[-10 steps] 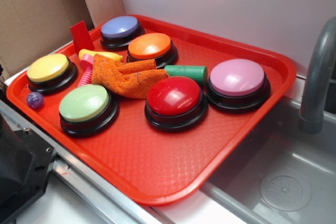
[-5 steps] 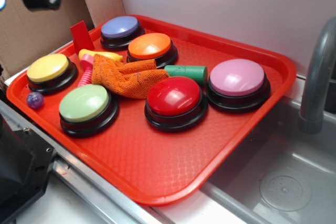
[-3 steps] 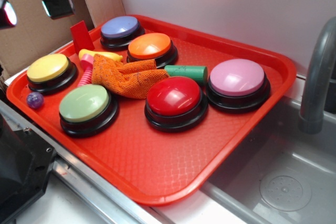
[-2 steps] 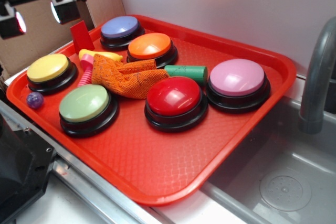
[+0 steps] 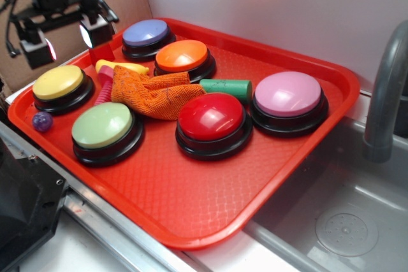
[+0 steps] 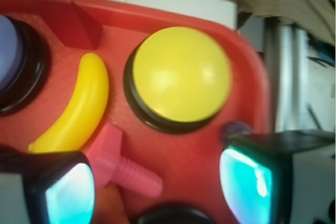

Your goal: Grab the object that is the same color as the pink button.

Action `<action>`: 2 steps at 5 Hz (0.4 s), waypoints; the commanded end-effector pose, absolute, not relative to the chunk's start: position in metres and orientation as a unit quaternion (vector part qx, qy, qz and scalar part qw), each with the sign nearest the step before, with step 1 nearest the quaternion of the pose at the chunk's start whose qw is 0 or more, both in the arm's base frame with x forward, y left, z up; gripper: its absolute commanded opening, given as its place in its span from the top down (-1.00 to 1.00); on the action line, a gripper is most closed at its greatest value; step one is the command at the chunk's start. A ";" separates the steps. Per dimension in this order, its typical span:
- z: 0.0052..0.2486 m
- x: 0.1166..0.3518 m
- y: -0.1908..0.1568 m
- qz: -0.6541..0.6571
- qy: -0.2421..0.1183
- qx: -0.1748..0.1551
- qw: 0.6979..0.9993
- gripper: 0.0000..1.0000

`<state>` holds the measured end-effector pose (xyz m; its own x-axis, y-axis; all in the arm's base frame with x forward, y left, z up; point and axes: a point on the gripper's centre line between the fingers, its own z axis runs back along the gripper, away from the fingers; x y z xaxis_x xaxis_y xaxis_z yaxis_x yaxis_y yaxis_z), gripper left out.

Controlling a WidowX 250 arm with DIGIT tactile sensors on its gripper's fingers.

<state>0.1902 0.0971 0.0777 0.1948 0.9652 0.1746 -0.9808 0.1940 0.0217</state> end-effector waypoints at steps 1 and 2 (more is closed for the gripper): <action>0.060 0.199 0.101 0.635 -0.105 0.044 0.764 -1.00; 0.055 0.202 0.097 0.632 -0.105 0.033 0.767 -1.00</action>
<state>0.2058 0.0947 0.0499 0.1800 0.9650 0.1908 -0.9789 0.1948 -0.0616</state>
